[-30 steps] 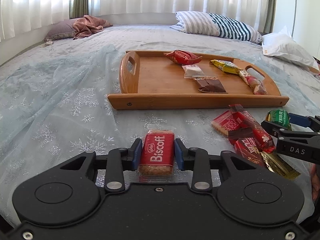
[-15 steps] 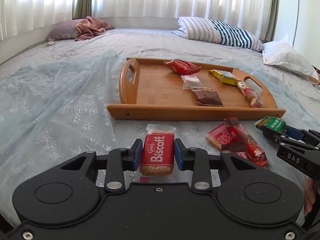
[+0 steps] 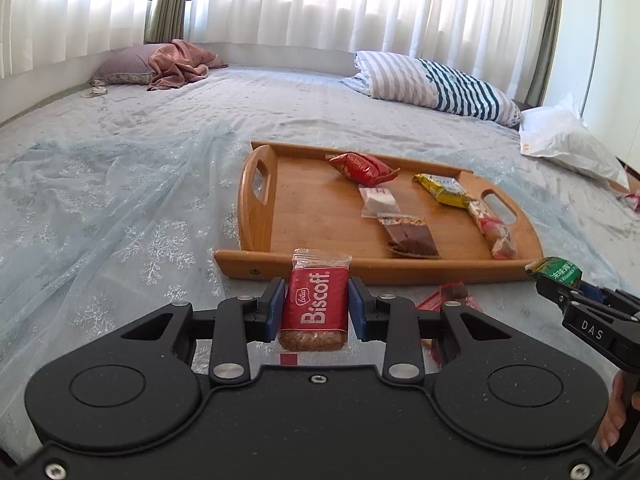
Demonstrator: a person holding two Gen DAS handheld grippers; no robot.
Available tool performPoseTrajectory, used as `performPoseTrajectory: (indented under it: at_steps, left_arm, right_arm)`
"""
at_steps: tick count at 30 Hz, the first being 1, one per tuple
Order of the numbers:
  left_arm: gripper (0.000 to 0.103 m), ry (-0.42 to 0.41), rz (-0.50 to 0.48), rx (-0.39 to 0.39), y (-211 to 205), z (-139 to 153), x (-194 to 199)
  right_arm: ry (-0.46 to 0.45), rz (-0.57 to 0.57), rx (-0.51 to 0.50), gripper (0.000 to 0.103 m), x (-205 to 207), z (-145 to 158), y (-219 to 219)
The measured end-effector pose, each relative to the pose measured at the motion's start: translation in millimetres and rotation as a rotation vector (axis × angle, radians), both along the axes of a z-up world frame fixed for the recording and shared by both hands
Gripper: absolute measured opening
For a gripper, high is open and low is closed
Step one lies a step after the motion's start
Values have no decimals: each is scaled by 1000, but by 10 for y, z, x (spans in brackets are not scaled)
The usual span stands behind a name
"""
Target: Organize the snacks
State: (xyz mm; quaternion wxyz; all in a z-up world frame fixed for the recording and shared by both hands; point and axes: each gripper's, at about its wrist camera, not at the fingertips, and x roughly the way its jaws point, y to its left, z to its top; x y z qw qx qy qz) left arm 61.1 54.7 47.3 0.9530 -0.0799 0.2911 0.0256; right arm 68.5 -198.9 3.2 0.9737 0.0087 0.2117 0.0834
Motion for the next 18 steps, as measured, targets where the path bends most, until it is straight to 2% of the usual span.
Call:
performPoseTrajectory:
  at_steps: [11,18]
  left_arm:
    - [32,-45,-8,21,35,229,341]
    - [32,-62,24,18,142,332,674]
  right_arm:
    - [-37,14,24,38,283,313,187]
    - [-10,38,65,38,620,424,323]
